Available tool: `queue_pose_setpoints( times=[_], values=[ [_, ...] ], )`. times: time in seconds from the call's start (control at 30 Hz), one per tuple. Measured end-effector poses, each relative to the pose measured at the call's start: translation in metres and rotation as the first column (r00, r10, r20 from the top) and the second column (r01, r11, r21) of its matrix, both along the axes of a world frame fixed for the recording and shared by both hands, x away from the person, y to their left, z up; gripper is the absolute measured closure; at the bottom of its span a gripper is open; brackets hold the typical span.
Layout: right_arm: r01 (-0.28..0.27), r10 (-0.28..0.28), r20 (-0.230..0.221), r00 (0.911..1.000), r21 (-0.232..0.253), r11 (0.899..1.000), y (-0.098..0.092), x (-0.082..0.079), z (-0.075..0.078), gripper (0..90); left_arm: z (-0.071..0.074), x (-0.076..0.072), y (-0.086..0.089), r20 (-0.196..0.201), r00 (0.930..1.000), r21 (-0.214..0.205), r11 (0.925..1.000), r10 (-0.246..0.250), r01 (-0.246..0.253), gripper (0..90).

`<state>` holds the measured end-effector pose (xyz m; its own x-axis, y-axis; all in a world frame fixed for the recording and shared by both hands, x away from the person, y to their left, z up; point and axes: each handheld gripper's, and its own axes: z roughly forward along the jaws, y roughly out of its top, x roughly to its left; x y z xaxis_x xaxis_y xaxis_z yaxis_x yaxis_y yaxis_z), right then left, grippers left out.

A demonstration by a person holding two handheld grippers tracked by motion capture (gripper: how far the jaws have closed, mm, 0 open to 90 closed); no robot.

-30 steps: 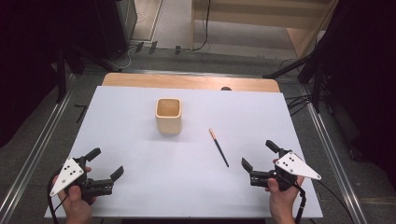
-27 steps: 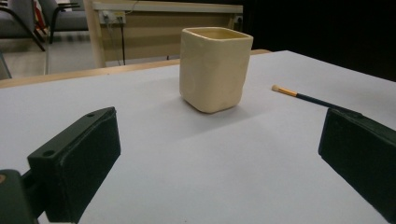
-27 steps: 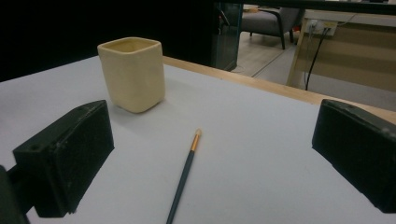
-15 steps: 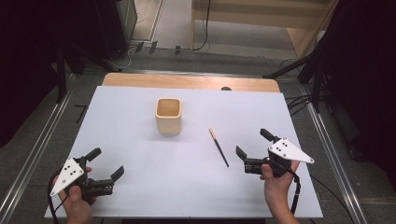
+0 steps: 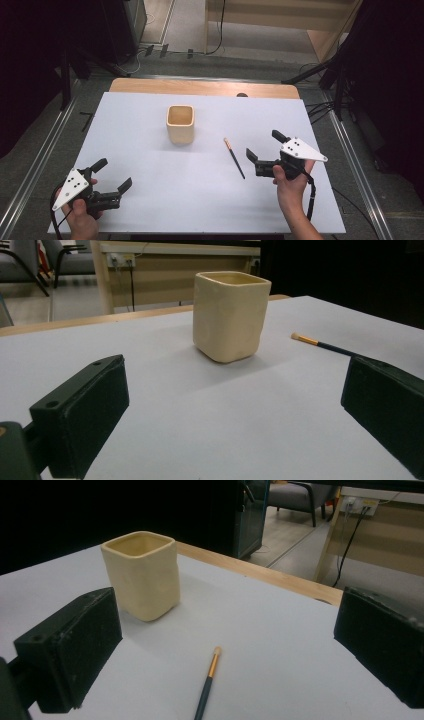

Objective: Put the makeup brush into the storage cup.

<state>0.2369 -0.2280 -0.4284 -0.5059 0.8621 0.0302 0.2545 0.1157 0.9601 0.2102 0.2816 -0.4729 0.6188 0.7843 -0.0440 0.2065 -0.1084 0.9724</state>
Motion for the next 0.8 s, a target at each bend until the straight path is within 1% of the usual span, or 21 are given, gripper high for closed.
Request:
queue_pose_setpoints(
  times=[0.13, 0.3, 0.57, 0.63, 0.8],
  values=[
    [-0.002, 0.002, -0.013, 0.9999, 0.001, 1.0, 0.001, 0.005, 0.002, 0.0, 0.0, 0.0, -0.001, 0.001, 1.0, -0.001, 1.0, -0.003, 0.003, 0.0],
    [-0.012, 0.012, -0.021, 0.9997, -0.013, 1.0, 0.005, 0.012, 0.004, 0.0, 0.0, 0.0, -0.001, 0.001, 1.0, -0.004, 1.0, -0.002, 0.002, 0.0],
    [-0.021, 0.02, -0.046, 0.9988, -0.027, 0.999, 0.01, 0.022, 0.006, 0.0, 0.0, 0.0, 0.0, 0.001, 1.0, -0.003, 1.0, -0.003, 0.003, 0.0],
    [-0.029, 0.027, -0.054, 0.9982, -0.04, 0.999, 0.013, 0.026, 0.007, 0.0, 0.0, 0.0, 0.0, 0.001, 1.0, -0.003, 1.0, -0.003, 0.003, 0.0],
    [-0.029, 0.025, -0.074, 0.9969, -0.053, 0.998, 0.017, 0.033, 0.01, 0.0, 0.0, 0.0, 0.0, 0.0, 1.0, -0.001, 1.0, -0.005, 0.005, 0.0]
  ],
)
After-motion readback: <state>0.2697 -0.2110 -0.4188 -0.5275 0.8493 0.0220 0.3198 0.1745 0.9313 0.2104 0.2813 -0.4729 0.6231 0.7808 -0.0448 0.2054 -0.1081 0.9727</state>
